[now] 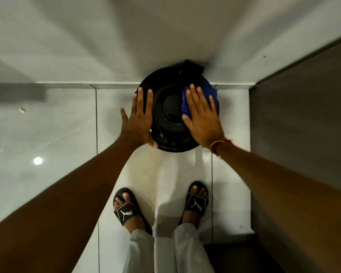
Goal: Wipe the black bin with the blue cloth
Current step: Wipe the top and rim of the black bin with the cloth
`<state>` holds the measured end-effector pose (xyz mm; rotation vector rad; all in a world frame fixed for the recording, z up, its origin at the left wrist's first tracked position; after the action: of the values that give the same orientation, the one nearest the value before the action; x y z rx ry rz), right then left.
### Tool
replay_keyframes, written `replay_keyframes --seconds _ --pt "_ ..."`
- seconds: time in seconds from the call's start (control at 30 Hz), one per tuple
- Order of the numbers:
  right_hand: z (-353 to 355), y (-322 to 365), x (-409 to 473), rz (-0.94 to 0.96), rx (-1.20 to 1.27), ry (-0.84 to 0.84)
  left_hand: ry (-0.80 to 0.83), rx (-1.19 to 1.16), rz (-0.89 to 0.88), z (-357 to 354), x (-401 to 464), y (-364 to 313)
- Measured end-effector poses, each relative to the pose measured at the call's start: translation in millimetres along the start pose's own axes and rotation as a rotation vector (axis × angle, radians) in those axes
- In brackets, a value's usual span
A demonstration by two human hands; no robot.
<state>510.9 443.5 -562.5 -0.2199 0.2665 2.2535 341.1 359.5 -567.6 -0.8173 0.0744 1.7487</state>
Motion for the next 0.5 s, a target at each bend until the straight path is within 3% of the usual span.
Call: replay_keyframes --seconds 0.1,0.2,0.5 --pt "-16 25 -36 -0.111 0.115 -0.015 -0.025 0.013 -0.007 0 0 0" --pt "-26 56 -58 -0.095 0.146 -0.009 -0.047 0.000 -0.012 1 0 2" --pt "-26 104 -45 0.418 -0.041 -0.024 -0.088 -0.048 -0.038 4 -1 6"
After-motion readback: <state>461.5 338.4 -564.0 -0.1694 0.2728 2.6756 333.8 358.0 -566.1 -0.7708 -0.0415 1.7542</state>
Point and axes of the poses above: each hand's wrist, its own x-axis towards the middle knuckle, its own z-axis out of the back of the hand, y = z × x, the point moved 8 cm from there along x, towards the middle knuckle, and after that the axes turned 5 degrees about -x, right-handed, at the moved point
